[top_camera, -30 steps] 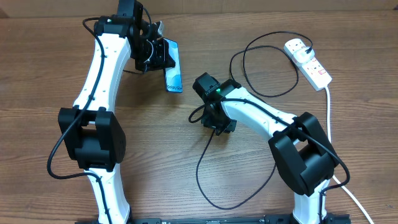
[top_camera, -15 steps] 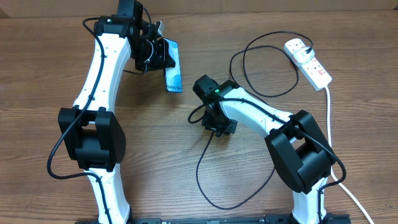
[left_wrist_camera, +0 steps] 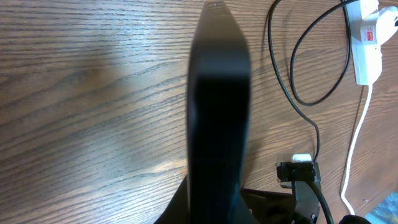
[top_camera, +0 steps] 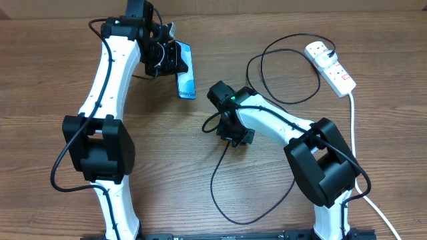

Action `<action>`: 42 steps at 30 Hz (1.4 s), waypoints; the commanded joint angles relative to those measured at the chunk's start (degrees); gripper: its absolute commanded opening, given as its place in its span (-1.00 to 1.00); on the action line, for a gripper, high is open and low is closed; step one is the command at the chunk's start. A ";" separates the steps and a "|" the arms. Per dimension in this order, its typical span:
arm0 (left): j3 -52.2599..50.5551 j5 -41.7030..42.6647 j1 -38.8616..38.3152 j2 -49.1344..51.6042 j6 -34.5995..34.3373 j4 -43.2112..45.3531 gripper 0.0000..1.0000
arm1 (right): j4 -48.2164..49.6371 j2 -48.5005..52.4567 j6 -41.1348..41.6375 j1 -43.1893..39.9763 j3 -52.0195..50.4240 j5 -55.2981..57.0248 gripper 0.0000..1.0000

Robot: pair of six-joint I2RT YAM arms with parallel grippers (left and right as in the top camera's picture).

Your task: Plug charger to phone and switch on socket

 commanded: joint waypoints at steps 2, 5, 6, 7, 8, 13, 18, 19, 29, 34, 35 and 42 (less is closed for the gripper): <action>0.85 0.81 0.26 -1.18 -0.39 0.42 -0.91 | 0.76 0.61 0.02 0.02 -1.11 -0.13 -0.53; 0.85 0.81 0.26 -1.18 -0.39 0.42 -0.92 | 1.42 0.61 0.02 0.02 -1.86 -1.01 -0.61; 0.85 0.81 0.26 -1.18 -0.39 0.44 -0.92 | 1.75 0.61 0.02 0.02 -2.12 -1.03 -0.61; 0.85 0.81 0.26 -1.18 -0.39 0.42 -0.91 | 1.84 0.61 0.02 0.02 -2.27 -0.98 -0.61; 0.85 0.81 0.26 -1.18 -0.39 0.42 -0.91 | 1.81 0.61 0.02 0.02 -2.27 -0.98 -0.61; 0.85 0.81 0.26 -1.18 -0.39 0.42 -0.92 | 2.27 0.61 0.02 0.02 -2.27 -0.96 -0.74; 0.85 0.81 0.26 -1.18 -0.39 0.42 -0.91 | 2.32 0.61 -0.02 0.00 -2.27 -0.94 -0.77; 0.85 0.81 0.26 -1.18 -0.39 0.42 -0.91 | 2.32 0.61 -0.02 0.00 -2.27 -0.94 -0.77; 0.85 0.85 0.26 -1.18 -0.55 0.33 -0.91 | 3.54 0.61 -0.46 -0.11 -2.23 -0.35 -0.93; 0.85 3.30 0.24 -1.18 -0.61 0.24 -0.92 | 2.67 0.04 -4.04 -0.46 0.02 -2.75 -0.93; 0.85 4.57 0.24 -1.18 -0.61 0.28 -0.92 | 2.03 -0.33 -4.42 -0.63 0.63 -3.19 -0.93; 0.85 23.37 0.35 -1.18 -0.59 3.21 -0.92 | -1.95 -6.56 -8.59 -3.67 3.89 -11.76 -0.93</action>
